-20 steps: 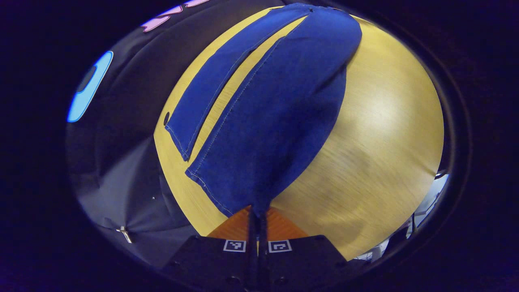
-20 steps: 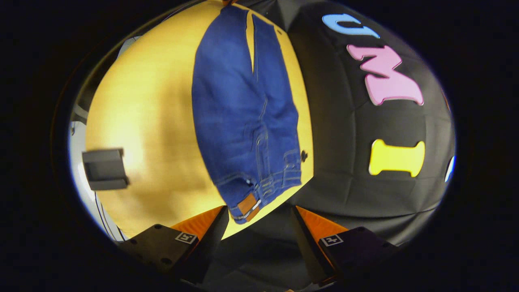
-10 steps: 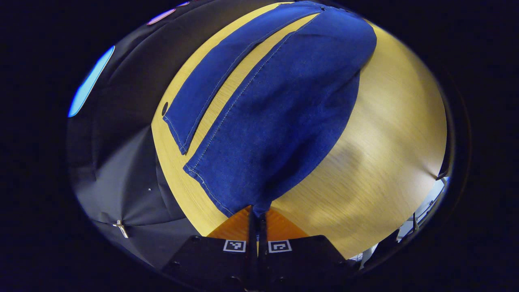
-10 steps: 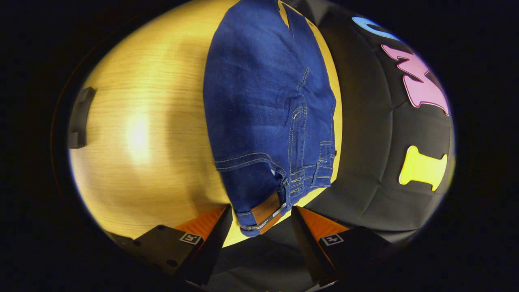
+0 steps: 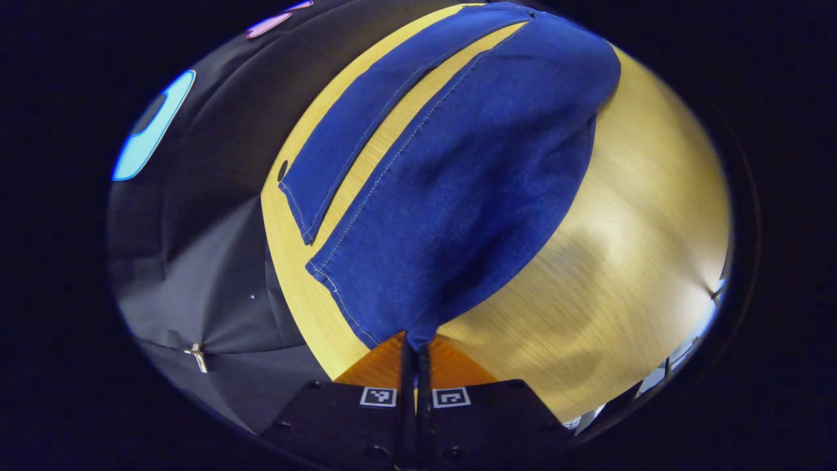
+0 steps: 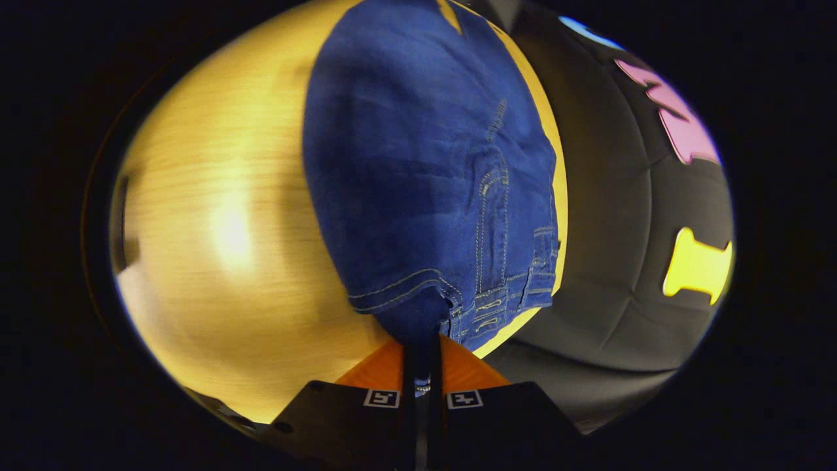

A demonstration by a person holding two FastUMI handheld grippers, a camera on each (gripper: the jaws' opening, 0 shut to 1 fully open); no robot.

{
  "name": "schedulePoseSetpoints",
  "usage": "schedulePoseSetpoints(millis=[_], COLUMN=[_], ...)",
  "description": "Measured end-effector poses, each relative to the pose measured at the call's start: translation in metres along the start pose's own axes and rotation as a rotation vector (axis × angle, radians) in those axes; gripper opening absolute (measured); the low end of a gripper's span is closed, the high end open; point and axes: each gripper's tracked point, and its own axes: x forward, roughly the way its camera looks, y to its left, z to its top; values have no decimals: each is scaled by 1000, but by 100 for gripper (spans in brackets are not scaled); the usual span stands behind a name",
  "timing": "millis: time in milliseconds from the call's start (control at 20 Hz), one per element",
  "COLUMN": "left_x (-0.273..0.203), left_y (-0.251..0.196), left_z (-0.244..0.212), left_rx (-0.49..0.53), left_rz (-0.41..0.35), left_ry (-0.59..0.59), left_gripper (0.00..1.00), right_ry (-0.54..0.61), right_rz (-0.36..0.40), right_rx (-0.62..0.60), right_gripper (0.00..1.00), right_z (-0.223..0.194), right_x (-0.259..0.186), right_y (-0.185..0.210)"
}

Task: Grasp the waist and the cuffs of the jeans and fold them to make the two legs overlap; first hold the waist and fold one-third of the jeans toward the cuffs, then hold the cuffs and fold the remaining one-third in the same direction to finish folding.

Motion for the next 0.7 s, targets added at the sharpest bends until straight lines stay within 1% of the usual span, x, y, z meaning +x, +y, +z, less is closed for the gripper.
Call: schedulePoseSetpoints(millis=[50, 100, 150, 200, 300, 350, 450, 500, 550, 600, 700], left_x=[-2, -4, -6, -8, -17, -24, -42, -46, -50, -53, -60], left_y=[-2, -4, -6, -4, 2, 4, 7, 6, 8, 17, 33], left_z=[1, 2, 3, 4, 9, 14, 26, 30, 37, 45, 60], left_rx=[-5, -12, -27, -33, -46, -58, -68, -72, -66, -62, -97], left_rz=[-32, -82, -132, -163, -196, -228, -326, -396, -443, -474, -507], left_ry=[-3, -7, -9, -17, -44, -55, -65, -37, -25, -24, -40], left_gripper=[6, 6, 6, 6, 5, 6, 6, 6, 6, 6, 6], right_ry=[-12, -4, -9, -14, -16, -23, -42, -60, -82, -92, -100], right_rz=[10, 20, 23, 26, 24, 19, 24, 38, 50, 47, 40], right_rx=[29, 32, 19, 18, 43, 61, 100, 127, 162, 203, 326], right_gripper=[11, 6, 6, 6, 6, 6, 6, 6, 6, 6, 6], right_z=[1, 3, 5, 7, 10, 15, 24, 30, 38, 41, 44], right_x=[1, -5, -10, -14, -26, -33, -46, -53, -58, -61, -59], right_y=[-4, -8, -12, -17, -33, -45, -66, -80, -93, -113, -152])
